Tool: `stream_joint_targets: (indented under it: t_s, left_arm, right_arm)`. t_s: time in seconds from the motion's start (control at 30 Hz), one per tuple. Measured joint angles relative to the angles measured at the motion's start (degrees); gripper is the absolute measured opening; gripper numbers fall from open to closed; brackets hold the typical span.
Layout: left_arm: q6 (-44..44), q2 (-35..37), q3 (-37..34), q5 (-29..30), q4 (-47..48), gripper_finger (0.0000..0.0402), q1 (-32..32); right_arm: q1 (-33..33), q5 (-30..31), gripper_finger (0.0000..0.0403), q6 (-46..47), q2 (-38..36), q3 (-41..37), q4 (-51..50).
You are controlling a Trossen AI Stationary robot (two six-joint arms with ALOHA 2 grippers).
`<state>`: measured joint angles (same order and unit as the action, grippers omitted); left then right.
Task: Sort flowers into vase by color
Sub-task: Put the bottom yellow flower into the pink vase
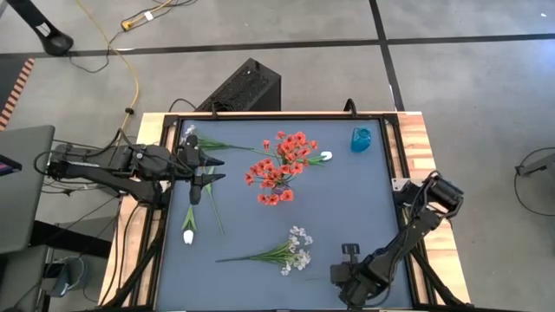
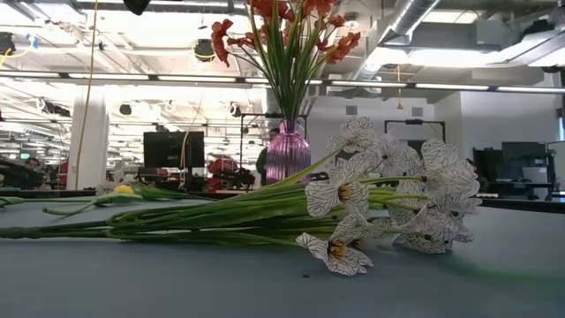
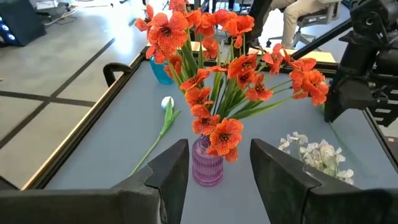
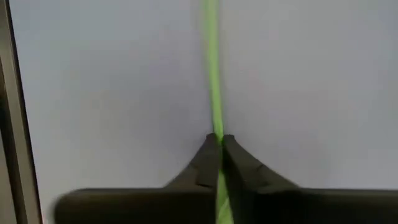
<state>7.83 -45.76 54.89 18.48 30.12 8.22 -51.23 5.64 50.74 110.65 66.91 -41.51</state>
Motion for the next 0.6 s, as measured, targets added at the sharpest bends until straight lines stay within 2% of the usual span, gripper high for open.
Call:
stream_joint_targets:
  t_s: [0.07, 0.13, 0.23, 0.4, 0.5, 0.6]
  left_arm:
    - [0.2, 0.0, 0.0, 0.0, -0.2, 0.0162, 0.0]
    - [1.0, 0.0, 0.0, -0.3, -0.2, 0.0162, 0.0]
    - [5.5, 0.3, 0.0, -2.6, 1.0, 0.0162, 0.0]
    - [16.0, 0.8, 0.0, -11.8, 6.5, 0.0162, 0.0]
    - [19.6, -0.5, 0.0, -18.6, 6.1, 0.0162, 0.0]
    - [21.5, -2.8, 0.1, -24.6, 4.7, 0.0162, 0.6]
  right_arm:
    - [0.9, -0.5, 0.0017, -2.6, -0.5, 1.2, -1.6]
    - [2.3, -0.4, 0.0020, -6.8, -0.7, 3.2, -4.0]
    - [5.2, 2.7, 0.0022, -13.7, -1.0, 7.1, -14.5]
    - [10.3, 15.9, 0.0016, -22.3, -1.5, 15.0, -32.2]
    - [12.7, 23.4, 0.0016, -27.2, -1.7, 18.2, -34.9]
    - [15.1, 28.1, 0.0016, -34.2, -1.9, 20.6, -38.1]
